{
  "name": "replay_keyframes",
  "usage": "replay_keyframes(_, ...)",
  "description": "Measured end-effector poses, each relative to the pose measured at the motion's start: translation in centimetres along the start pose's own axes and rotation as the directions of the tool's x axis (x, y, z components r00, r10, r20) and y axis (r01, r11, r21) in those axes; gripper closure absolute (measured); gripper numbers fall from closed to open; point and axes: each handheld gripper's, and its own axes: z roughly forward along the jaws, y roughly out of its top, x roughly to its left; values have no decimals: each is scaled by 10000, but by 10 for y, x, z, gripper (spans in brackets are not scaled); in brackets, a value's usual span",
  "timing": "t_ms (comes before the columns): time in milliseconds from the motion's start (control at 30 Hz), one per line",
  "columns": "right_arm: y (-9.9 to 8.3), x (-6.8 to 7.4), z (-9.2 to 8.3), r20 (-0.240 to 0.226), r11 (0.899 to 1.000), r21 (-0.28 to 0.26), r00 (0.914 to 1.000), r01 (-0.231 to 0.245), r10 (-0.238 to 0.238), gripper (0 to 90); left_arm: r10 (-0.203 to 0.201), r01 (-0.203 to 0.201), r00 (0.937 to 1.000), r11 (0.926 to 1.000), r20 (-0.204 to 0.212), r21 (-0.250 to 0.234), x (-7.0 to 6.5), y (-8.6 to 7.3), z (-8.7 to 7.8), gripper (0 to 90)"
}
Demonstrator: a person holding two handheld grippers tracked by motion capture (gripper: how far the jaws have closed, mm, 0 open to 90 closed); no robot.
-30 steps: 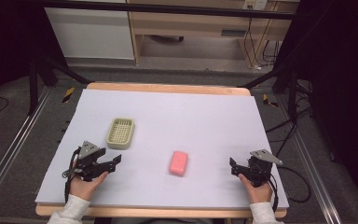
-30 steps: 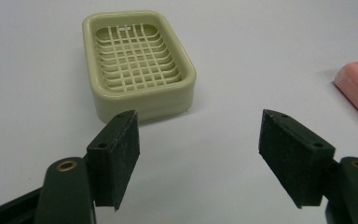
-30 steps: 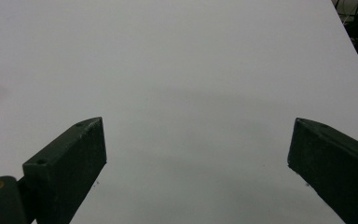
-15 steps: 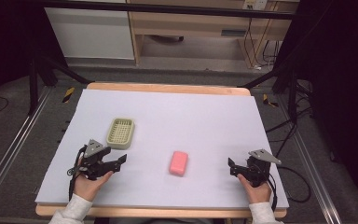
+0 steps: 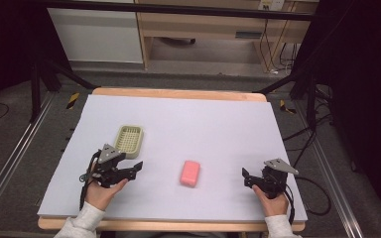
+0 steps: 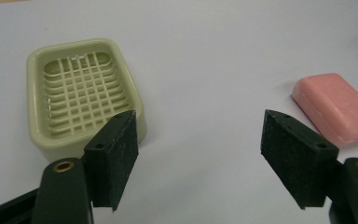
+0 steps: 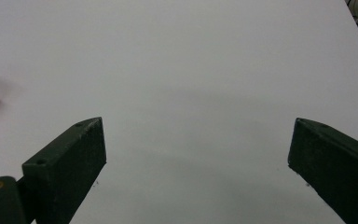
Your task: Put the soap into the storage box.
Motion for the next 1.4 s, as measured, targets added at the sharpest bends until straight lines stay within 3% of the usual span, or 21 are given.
replay_keyframes(333, 0, -1, 1, -23, 10000, 56, 10000, 22, -22, 44, 78, -75, 9993, 9999, 373, -75, -18, 12, 11, 269)
replay_keyframes(1400, 0, 1, 2, -36, 9998, 180, 10000, 32, -31, 50, 499, -517, 9945, 9985, 923, 174, -59, 29, 36, 271)
